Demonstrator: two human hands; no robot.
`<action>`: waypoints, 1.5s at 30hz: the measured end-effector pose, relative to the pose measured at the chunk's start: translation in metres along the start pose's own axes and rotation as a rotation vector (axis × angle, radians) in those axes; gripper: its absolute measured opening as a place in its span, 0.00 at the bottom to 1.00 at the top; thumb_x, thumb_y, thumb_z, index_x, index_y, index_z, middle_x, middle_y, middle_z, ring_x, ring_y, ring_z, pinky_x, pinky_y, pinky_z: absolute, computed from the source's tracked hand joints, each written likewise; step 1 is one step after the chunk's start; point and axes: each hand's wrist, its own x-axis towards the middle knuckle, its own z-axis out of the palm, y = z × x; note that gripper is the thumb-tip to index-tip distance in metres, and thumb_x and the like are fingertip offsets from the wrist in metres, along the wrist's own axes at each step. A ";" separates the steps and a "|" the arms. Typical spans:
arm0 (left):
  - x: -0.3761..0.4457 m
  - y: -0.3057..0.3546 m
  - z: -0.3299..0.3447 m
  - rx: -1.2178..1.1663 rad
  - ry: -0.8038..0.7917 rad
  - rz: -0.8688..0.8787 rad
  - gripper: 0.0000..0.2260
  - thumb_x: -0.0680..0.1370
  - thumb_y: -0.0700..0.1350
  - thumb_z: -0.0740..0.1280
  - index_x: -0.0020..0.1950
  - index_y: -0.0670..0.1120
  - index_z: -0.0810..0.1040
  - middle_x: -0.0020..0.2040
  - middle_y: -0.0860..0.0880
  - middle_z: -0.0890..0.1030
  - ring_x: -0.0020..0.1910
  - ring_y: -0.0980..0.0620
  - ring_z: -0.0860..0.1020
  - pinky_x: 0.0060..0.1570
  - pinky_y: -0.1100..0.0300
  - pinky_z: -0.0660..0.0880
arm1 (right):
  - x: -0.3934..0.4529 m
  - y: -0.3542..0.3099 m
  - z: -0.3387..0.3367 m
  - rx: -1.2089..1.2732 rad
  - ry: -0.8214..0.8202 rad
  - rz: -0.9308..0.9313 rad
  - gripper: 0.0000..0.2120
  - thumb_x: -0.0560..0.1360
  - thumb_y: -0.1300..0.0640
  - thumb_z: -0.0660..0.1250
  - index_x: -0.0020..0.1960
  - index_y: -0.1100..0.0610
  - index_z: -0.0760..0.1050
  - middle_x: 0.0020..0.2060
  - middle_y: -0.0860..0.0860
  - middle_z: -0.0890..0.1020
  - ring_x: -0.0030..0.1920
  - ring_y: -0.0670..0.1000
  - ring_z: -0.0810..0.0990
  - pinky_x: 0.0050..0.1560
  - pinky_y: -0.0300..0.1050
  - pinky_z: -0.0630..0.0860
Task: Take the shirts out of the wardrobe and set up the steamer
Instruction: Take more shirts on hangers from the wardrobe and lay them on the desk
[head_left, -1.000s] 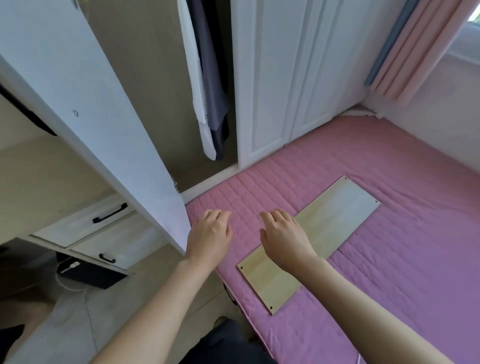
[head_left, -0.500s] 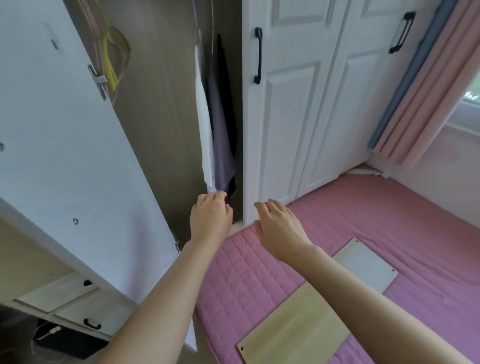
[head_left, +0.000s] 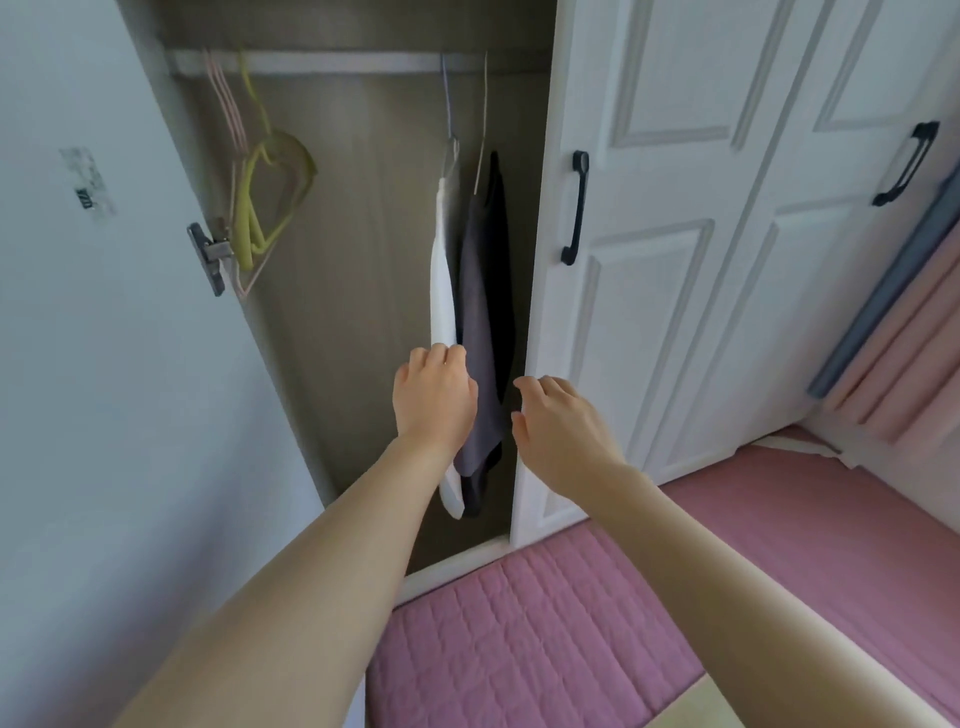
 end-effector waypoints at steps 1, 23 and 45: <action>0.014 -0.002 -0.001 0.005 0.023 0.008 0.12 0.80 0.43 0.57 0.61 0.44 0.74 0.57 0.48 0.78 0.55 0.47 0.74 0.51 0.55 0.70 | 0.010 0.001 -0.001 -0.026 0.004 -0.020 0.17 0.82 0.53 0.55 0.68 0.57 0.66 0.61 0.53 0.75 0.62 0.53 0.73 0.59 0.44 0.74; 0.241 -0.018 0.001 -0.618 -0.044 -0.353 0.21 0.82 0.54 0.55 0.64 0.39 0.68 0.62 0.39 0.74 0.57 0.39 0.75 0.48 0.54 0.69 | 0.263 0.013 -0.032 0.582 0.156 0.272 0.18 0.81 0.55 0.58 0.68 0.62 0.64 0.59 0.59 0.77 0.56 0.57 0.78 0.57 0.52 0.77; 0.338 -0.027 0.016 -1.148 0.100 -0.370 0.06 0.80 0.42 0.62 0.50 0.41 0.77 0.33 0.45 0.77 0.31 0.51 0.74 0.34 0.61 0.70 | 0.344 0.030 -0.023 1.166 0.175 0.452 0.15 0.82 0.63 0.53 0.67 0.57 0.69 0.61 0.55 0.73 0.62 0.55 0.73 0.58 0.45 0.71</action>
